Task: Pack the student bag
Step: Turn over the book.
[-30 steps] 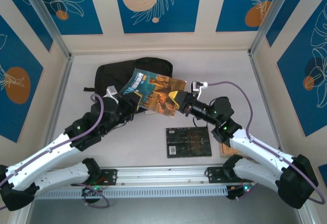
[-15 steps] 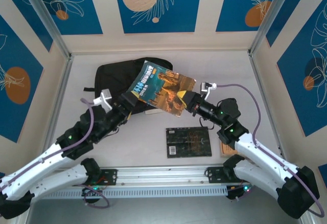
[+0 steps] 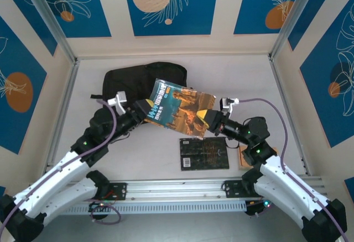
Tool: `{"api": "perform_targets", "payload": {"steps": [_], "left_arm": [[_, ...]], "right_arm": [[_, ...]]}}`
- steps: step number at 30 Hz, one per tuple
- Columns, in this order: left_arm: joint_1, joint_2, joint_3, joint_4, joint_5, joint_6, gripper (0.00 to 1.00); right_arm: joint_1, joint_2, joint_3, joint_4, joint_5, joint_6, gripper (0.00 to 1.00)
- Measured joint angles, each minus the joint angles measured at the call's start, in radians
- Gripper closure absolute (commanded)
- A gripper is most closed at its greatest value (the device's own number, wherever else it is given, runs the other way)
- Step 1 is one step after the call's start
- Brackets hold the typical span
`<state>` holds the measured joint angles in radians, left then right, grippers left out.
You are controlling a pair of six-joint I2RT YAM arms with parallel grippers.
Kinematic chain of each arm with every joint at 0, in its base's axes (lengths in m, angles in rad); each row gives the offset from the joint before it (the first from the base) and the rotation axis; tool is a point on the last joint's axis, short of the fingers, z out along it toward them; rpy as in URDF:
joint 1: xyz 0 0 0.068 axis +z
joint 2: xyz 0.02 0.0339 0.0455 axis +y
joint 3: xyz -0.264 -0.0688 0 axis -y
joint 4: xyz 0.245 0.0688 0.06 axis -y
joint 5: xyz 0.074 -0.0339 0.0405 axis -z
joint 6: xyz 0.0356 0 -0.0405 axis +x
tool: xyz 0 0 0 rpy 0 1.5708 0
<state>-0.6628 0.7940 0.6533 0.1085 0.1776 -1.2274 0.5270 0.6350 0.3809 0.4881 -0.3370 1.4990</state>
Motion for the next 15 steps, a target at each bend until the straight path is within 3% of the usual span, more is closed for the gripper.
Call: {"api": "perform_targets", "payload": {"steps": [9,12,15], "left_arm": [[0.002,0.012,-0.006,0.099,0.126,-0.009,0.92],[0.002,-0.001,-0.012,0.125,0.135,-0.011,1.00],[0.002,-0.001,-0.013,0.140,0.137,-0.006,1.00]], "right_arm": [[-0.042,-0.023,0.011,-0.086,-0.013,-0.031,0.97],[-0.043,-0.015,0.021,-0.098,-0.023,-0.035,0.63],[-0.055,-0.003,0.040,-0.101,-0.024,-0.039,0.43]]}}
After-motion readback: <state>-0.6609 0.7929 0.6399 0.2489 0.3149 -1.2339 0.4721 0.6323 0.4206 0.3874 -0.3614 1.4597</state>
